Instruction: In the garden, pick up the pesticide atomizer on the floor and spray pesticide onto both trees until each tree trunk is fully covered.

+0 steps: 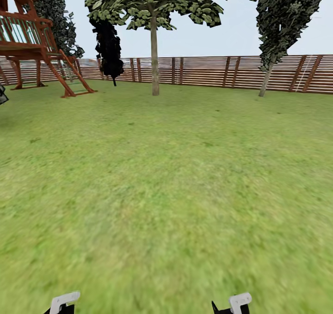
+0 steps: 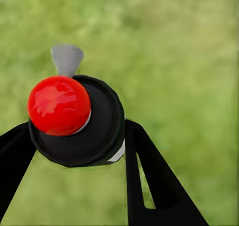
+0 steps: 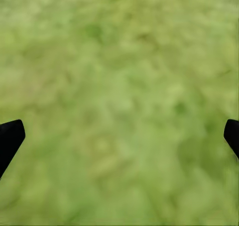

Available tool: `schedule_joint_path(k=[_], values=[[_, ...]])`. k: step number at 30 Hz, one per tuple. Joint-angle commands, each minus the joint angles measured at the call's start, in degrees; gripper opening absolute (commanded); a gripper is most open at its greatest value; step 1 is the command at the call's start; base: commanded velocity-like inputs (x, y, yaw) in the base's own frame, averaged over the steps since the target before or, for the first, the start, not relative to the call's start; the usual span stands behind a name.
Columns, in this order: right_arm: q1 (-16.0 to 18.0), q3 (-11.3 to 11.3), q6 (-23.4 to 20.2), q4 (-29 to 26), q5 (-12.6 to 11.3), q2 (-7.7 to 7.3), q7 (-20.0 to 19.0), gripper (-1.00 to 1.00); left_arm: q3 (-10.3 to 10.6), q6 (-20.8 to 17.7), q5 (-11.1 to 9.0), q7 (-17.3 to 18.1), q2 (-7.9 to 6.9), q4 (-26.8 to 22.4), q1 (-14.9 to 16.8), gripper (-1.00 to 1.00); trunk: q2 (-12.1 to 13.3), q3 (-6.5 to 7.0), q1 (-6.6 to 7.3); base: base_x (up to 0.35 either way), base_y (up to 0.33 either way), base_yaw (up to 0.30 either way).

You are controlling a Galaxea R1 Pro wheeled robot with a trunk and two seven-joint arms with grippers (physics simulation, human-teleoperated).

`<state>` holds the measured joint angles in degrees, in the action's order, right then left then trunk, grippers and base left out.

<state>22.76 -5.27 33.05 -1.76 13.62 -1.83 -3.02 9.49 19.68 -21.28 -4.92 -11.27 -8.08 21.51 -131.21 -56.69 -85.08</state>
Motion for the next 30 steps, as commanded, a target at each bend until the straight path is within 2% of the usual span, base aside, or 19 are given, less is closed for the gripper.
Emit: schedule_joint_path(k=[1,30], values=[[0.0,0.0,0.0,0.0,0.0,0.0,0.0,1.0,0.0,0.0,0.0,0.0,-0.03,0.0,0.0,-1.0,0.0,0.0,0.0,0.339,0.0,0.0],[0.0,-0.3,0.1,-0.9,-0.3,-0.17,0.1,1.0,0.0,-0.1,0.0,0.0,-0.07,0.0,0.0,-1.0,0.0,0.0,0.0,0.339,0.0,0.0]])
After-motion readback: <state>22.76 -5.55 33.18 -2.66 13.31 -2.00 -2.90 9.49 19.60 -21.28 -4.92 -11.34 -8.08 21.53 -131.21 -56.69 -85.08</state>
